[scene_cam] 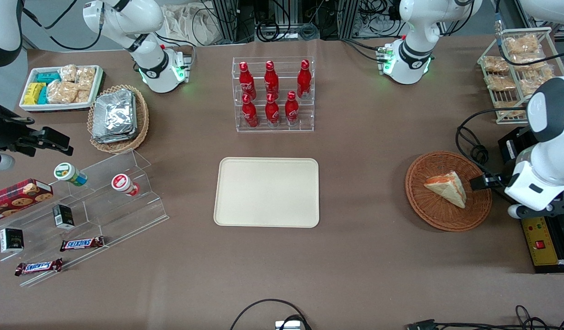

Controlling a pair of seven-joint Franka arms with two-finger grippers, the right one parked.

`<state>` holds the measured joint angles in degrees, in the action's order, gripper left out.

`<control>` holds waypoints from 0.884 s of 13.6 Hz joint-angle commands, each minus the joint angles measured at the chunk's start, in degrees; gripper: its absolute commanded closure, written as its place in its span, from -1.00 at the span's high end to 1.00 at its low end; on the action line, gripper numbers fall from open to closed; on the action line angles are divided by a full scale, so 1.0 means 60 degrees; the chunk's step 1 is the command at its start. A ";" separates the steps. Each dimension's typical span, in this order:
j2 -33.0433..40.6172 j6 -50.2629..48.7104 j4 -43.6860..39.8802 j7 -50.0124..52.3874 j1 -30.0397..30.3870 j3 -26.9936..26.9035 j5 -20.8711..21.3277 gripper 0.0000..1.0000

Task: Place sandwich from basket to tray
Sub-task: 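Lower the open left gripper over the wrapped sandwich in the basket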

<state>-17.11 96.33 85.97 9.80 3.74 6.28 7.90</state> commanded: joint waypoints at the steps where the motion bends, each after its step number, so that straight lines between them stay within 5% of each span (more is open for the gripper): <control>1: -0.0108 -0.0205 -0.0105 0.0270 -0.0096 0.0066 -0.0014 1.00; 7: -0.0268 -0.0191 -0.0193 0.0460 0.0107 0.0008 -0.0351 1.00; 12: -0.0489 0.1166 0.1355 0.4426 0.0634 0.0008 -0.0220 1.00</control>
<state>-20.32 98.98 89.56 28.68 6.61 6.08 6.43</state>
